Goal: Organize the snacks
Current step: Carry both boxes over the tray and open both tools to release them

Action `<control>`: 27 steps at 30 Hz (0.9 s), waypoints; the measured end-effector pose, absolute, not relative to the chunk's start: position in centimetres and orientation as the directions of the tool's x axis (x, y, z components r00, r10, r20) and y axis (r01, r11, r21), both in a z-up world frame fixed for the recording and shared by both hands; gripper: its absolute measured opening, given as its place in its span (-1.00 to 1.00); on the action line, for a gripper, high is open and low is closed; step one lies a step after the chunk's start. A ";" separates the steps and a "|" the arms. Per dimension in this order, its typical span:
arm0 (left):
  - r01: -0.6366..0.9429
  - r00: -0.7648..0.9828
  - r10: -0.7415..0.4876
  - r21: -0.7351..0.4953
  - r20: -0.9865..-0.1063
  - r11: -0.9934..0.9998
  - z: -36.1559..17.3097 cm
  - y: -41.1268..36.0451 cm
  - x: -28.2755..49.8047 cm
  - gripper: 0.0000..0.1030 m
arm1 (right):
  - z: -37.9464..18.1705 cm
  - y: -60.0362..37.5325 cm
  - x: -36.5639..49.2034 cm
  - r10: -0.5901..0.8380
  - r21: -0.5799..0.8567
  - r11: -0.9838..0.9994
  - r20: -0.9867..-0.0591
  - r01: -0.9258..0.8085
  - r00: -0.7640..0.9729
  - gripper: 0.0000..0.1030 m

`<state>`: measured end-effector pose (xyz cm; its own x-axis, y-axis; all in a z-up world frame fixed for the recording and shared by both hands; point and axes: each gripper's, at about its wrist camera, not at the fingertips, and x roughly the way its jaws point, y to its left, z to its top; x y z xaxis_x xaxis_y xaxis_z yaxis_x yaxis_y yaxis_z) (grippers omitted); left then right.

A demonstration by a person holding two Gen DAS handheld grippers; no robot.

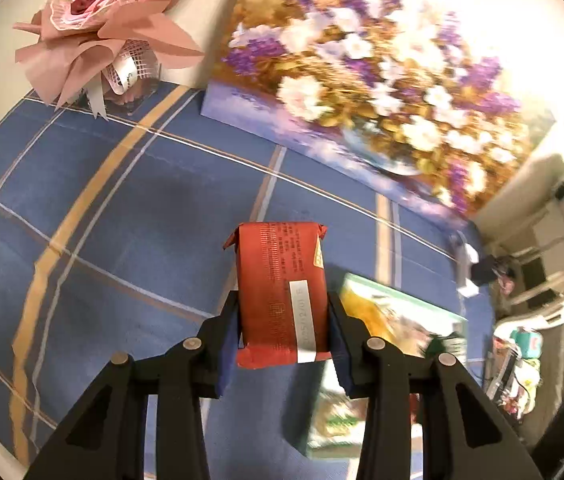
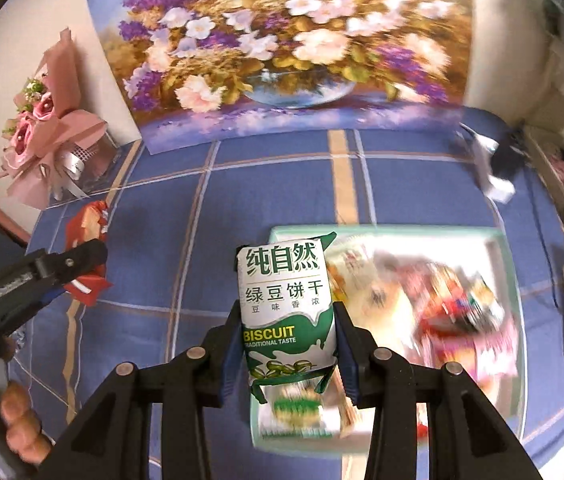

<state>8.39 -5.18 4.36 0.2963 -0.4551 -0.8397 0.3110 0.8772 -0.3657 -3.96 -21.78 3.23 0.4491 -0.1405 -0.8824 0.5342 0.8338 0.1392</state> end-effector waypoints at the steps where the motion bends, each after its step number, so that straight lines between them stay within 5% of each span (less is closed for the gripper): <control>1: 0.317 0.298 -0.466 -0.374 -0.833 0.872 4.6 -5.2 7.4 -0.19 | 3.1 -21.4 -4.7 -0.144 0.143 0.827 -0.881 0.543 0.451 -0.16; 27: 0.478 0.253 -0.474 -0.317 -0.844 0.819 1.5 -12.2 -2.9 -0.18 | -0.9 -25.7 -15.9 -0.159 0.242 0.623 -0.892 0.744 0.423 -0.16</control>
<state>-2.89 -12.19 1.50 0.2530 -0.4736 -0.8436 0.4778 0.8194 -0.3167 -15.94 -25.66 -0.89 0.4235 -0.1587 -0.8919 0.7437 0.6231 0.2422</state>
